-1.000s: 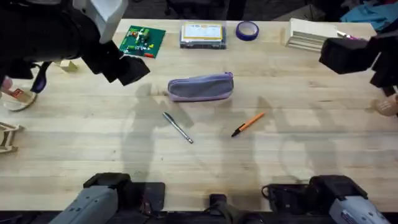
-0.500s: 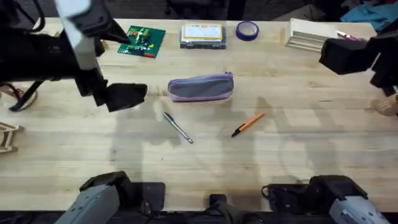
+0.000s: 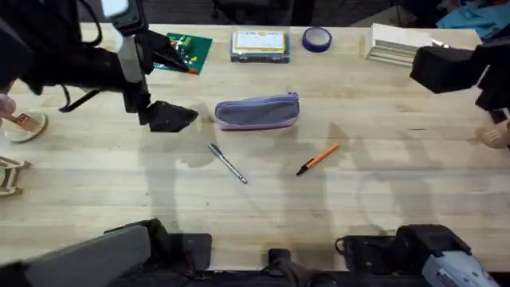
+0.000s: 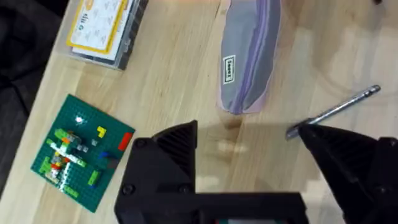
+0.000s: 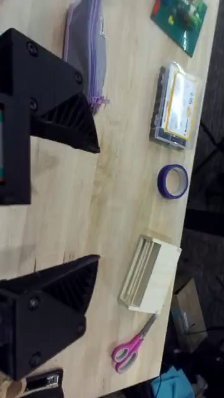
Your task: Unzip the bag, pick up the pens from the table one at a time and place them inside, then zip the bag closed.
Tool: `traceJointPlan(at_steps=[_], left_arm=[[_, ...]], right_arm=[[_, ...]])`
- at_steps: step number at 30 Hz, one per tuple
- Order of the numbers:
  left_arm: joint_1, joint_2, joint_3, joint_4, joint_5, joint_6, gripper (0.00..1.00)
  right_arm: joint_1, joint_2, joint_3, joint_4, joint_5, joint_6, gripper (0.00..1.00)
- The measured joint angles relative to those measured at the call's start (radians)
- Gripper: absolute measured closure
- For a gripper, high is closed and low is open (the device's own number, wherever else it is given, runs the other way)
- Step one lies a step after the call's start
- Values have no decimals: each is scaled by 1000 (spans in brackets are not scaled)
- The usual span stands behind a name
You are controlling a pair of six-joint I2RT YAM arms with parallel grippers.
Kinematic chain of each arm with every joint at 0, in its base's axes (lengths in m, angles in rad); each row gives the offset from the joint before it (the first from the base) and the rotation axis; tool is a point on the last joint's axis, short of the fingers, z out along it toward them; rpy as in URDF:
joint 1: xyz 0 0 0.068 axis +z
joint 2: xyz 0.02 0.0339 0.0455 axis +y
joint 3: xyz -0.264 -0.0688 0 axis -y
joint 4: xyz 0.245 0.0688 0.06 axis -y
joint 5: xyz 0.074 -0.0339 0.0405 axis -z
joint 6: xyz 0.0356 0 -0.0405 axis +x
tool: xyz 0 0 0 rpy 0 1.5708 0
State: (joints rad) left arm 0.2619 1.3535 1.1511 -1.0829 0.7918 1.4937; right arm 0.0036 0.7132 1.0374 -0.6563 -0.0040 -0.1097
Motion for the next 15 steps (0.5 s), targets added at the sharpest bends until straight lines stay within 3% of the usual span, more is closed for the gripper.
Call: traceJointPlan(at_steps=[15], left_arm=[[0, 257, 0, 50, 60, 4, 8]], right_arm=[[0, 0, 0, 13, 0, -3, 3]])
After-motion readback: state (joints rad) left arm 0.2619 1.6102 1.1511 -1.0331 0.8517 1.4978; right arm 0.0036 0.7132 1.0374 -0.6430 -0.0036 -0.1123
